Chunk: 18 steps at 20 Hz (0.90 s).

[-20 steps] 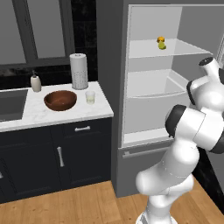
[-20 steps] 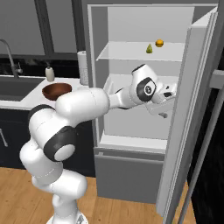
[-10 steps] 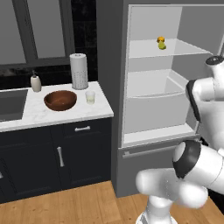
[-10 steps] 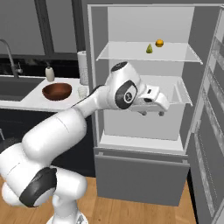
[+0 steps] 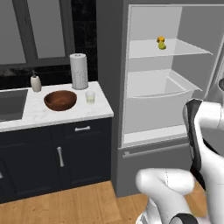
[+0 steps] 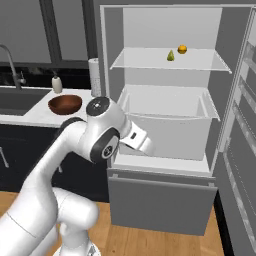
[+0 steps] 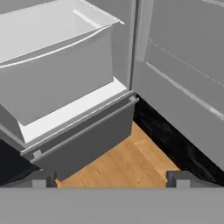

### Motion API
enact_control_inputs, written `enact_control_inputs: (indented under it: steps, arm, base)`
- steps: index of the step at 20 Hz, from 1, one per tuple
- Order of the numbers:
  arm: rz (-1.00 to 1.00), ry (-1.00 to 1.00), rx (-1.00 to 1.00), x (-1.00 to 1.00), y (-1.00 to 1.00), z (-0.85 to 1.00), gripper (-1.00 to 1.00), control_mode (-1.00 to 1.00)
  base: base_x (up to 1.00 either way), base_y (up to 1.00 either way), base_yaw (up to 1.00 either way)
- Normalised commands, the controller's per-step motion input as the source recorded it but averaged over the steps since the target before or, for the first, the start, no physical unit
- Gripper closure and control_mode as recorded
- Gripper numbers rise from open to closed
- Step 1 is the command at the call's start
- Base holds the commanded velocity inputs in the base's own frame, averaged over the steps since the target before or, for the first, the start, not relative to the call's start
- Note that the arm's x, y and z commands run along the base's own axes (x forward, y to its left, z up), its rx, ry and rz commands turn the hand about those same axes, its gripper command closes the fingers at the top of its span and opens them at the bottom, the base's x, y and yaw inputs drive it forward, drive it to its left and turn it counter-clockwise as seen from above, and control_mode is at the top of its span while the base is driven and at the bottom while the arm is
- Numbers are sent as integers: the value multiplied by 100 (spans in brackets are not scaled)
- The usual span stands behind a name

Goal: Grab a lemon wedge from the fridge and one ice cube from the ice bowl, and put them in the glass of lemonade.

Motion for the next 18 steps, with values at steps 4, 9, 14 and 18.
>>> enact_control_inputs:
  steps: [4,9,14,18]
  arm:
    - [5,0,16,-81,100,2,-100,-100]
    - [6,0,9,-87,100,7,-100,-100]
    - [15,0,6,-57,87,27,-100,-100]
    - [21,-1,-7,-10,62,2,-100,-100]
  base:
    - [0,0,0]
    - [0,0,0]
    - [0,0,0]
    - [0,0,0]
